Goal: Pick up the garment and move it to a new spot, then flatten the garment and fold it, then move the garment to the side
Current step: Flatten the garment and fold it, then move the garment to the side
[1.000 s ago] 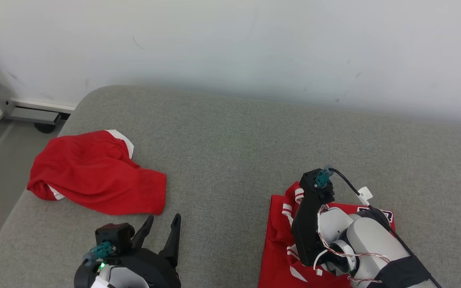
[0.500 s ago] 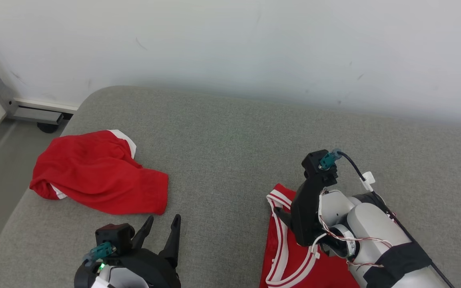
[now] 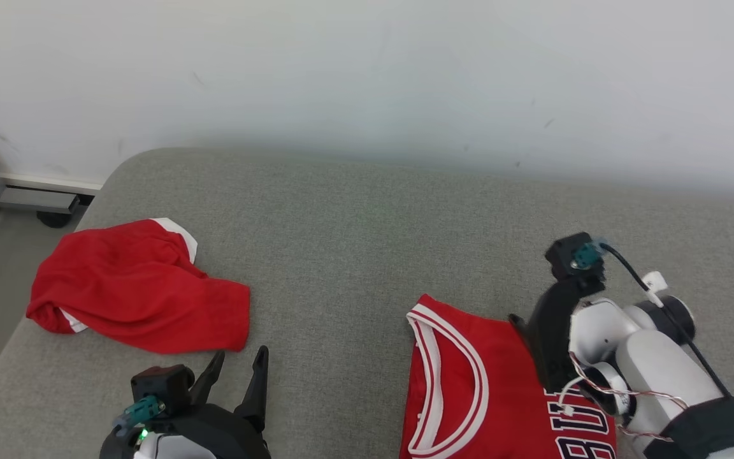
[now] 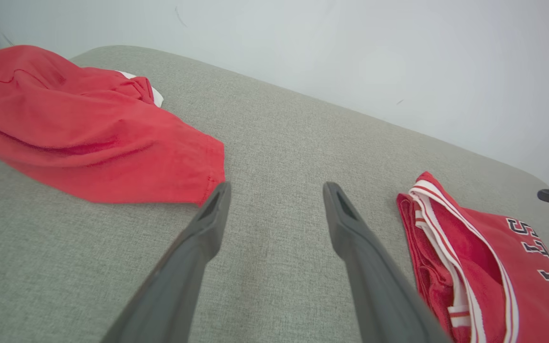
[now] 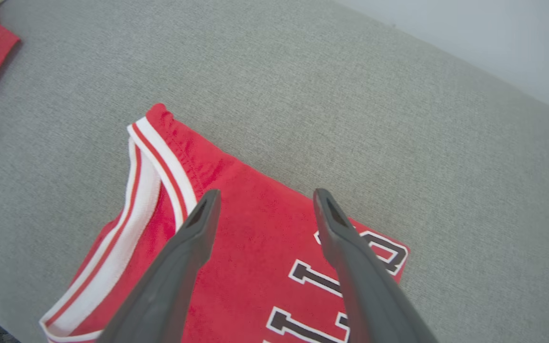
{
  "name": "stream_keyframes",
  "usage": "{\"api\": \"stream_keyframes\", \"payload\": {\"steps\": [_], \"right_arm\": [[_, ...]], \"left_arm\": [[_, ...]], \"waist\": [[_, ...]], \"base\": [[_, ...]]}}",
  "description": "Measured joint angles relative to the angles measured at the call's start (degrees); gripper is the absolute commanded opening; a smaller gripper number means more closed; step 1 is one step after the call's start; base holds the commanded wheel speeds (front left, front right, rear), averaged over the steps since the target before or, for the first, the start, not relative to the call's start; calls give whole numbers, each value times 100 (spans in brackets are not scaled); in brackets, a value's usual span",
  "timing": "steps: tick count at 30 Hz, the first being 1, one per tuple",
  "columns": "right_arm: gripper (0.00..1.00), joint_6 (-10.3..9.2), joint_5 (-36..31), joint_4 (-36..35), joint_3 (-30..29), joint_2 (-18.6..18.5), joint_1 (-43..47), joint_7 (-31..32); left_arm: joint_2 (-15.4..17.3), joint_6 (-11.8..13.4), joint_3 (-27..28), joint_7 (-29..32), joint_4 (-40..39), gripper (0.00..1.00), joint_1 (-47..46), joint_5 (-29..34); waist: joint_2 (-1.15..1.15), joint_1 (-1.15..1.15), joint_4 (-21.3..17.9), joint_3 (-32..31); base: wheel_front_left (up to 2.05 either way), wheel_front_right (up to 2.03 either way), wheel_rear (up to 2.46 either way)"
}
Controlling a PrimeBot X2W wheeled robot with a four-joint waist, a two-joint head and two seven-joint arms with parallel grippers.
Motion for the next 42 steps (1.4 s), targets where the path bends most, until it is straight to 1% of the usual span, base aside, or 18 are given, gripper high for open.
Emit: {"api": "stream_keyframes", "payload": {"steps": [2,5,8,11,15,21,28,35,42], "right_arm": [[100,-83,-51,-122,-75,-232,198,3],[100,-164,-111,-354,-213,-453,416,42],[100,-236,-111,-583,-366,-589,639,54],[100,-299,-104,-715,-502,-630,913,109],[100,-386,12,-847,-730,-634,1303,148],[100,-437,120,-915,-1053,-609,1583,155],[100,-468,259,-779,-1222,-398,1629,201],[100,-480,348,-600,-1333,-200,1631,248],[100,-481,366,-357,-1556,-151,1660,297]], "left_arm": [[-1,38,0,-24,-10,100,49,0],[1,40,14,-26,-42,100,49,0],[-2,40,14,-32,-74,100,49,0],[-2,41,13,-32,-132,100,50,1],[-10,41,-14,-31,-188,100,42,9],[-18,34,-71,-33,-252,100,-26,60],[10,-62,-225,-192,-400,100,-260,247],[36,-62,-252,-232,-413,100,-342,394],[27,-67,-279,-254,-405,100,-524,415]], "waist": [[0,0,-68,-12],[0,0,-173,-24],[0,0,-277,-30],[0,0,-369,-21],[0,0,-428,32],[0,0,-415,136],[0,0,-354,219],[0,0,-303,291],[0,0,-221,321]], "base": [[0,0,0],[0,0,0],[0,0,0],[0,0,0],[0,0,0],[0,0,0],[0,0,0],[0,0,0],[0,0,0]]}}
